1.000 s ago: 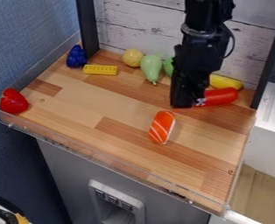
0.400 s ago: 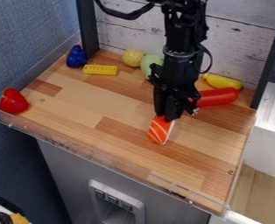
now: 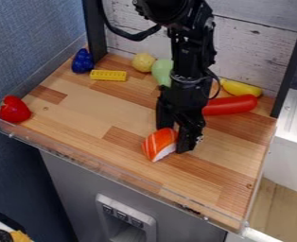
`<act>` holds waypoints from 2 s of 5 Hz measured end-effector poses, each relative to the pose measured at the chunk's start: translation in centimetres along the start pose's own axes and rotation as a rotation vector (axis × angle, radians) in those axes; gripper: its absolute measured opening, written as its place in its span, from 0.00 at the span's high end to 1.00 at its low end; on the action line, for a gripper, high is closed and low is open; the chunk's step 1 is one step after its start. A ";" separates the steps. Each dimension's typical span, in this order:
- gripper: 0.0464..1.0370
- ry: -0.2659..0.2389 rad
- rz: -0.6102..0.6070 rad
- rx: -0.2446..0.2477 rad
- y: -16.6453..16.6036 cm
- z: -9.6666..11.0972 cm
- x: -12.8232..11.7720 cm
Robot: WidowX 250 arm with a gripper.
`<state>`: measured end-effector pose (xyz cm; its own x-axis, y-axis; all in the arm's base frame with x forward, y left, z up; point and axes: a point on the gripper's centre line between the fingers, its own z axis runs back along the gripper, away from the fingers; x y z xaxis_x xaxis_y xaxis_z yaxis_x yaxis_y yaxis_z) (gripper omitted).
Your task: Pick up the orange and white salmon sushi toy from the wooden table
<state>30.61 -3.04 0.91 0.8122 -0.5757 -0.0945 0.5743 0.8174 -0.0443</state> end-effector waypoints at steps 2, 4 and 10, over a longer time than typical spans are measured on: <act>0.52 0.009 -0.177 0.000 -0.6 -0.2 0.1; 0.52 0.011 -0.080 -0.015 -1.1 -0.3 -0.5; 0.52 -0.019 0.856 -0.100 3.2 12.2 -3.1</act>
<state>31.19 1.19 13.20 0.9635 0.2399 -0.1189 -0.2475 0.9674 -0.0533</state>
